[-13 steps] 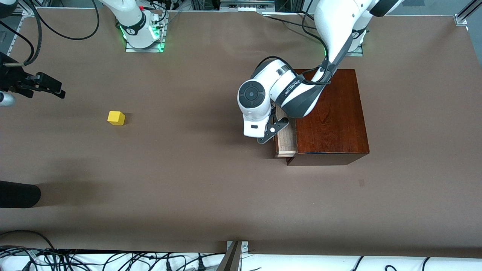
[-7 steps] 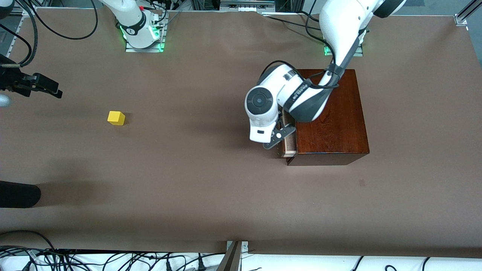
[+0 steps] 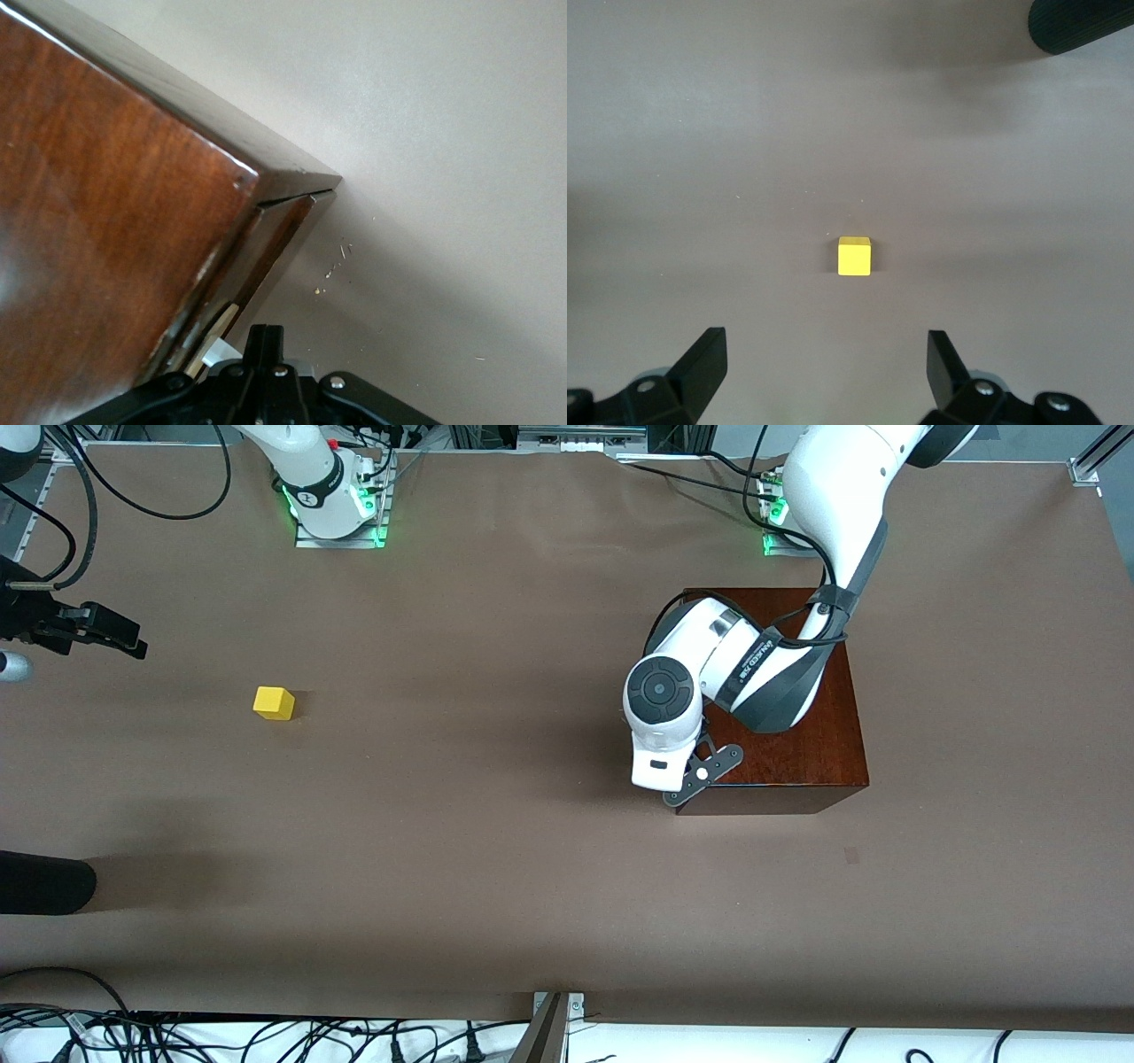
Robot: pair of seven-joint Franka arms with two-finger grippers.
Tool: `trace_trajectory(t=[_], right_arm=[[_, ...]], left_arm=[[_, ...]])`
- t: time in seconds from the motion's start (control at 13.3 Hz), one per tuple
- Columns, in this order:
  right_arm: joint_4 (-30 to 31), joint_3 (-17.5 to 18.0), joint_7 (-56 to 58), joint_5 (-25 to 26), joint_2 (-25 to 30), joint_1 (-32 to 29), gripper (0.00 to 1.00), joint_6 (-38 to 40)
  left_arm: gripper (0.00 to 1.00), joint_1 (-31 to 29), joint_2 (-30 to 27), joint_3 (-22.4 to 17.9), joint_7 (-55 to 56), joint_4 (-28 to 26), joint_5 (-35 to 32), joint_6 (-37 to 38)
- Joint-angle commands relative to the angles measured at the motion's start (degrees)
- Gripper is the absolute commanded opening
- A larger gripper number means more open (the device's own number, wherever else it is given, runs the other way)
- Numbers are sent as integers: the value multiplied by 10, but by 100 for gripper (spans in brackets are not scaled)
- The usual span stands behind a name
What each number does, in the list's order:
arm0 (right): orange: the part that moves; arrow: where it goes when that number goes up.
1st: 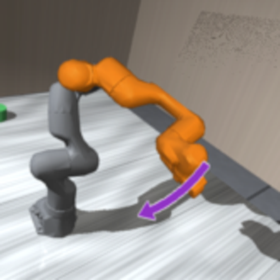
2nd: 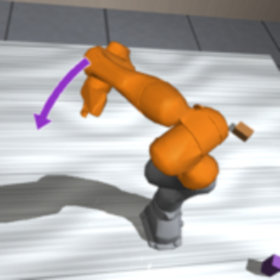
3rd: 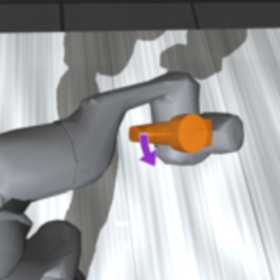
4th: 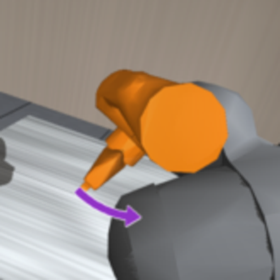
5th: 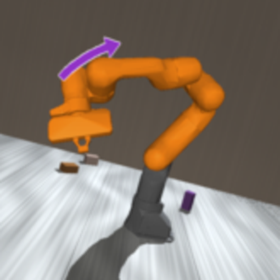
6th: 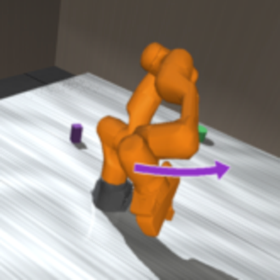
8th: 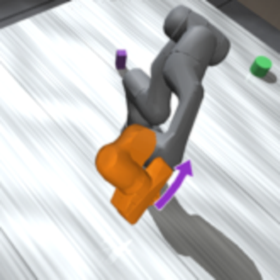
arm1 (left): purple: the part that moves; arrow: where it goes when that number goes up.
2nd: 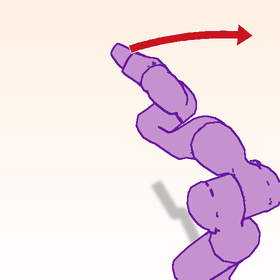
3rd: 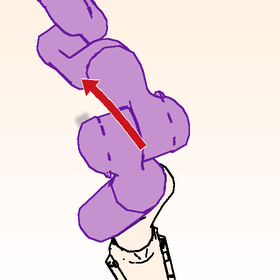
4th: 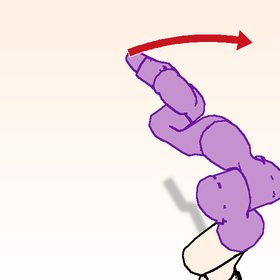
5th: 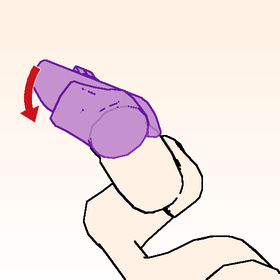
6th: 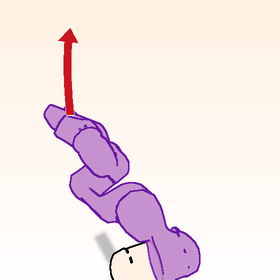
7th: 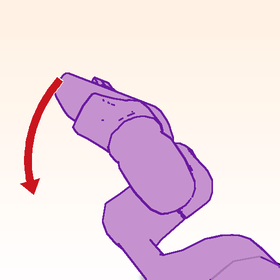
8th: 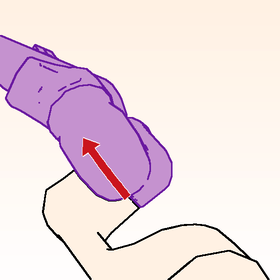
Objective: Open drawer, take yellow block, close drawer
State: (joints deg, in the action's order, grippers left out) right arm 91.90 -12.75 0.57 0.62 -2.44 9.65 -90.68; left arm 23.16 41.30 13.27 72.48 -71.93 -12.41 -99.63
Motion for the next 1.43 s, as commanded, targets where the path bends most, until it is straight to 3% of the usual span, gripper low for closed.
trace_trajectory(t=[0.0, 0.07, 0.15, 0.22, 0.3, 0.67, 1.35], right_arm=[[-1, 12, -7, 14, 5, -6, 100, 7], [-2, 11, -8, 13, 5, -6, 100, 7], [-3, 10, -8, 11, 6, -6, 100, 7], [-9, 8, -8, 11, 6, -7, 100, 7], [-13, 8, -8, 11, 6, -9, 100, 7], [-15, 7, -10, 10, 6, -10, 100, 7], [-16, 8, -11, 9, 4, -9, 100, 5]], left_arm=[[0, -5, -44, -8, -22, -11, 37, 22], [1, -3, -54, -8, -21, -9, 68, 27], [14, -2, -64, -6, -21, -9, 91, 33], [67, -3, -76, -8, -21, -8, 111, 34], [100, -5, -83, -8, -23, -4, 116, 35], [100, -19, -133, -10, -101, 0, 119, 50], [100, -157, -223, -8, -417, -9, 159, 148]])
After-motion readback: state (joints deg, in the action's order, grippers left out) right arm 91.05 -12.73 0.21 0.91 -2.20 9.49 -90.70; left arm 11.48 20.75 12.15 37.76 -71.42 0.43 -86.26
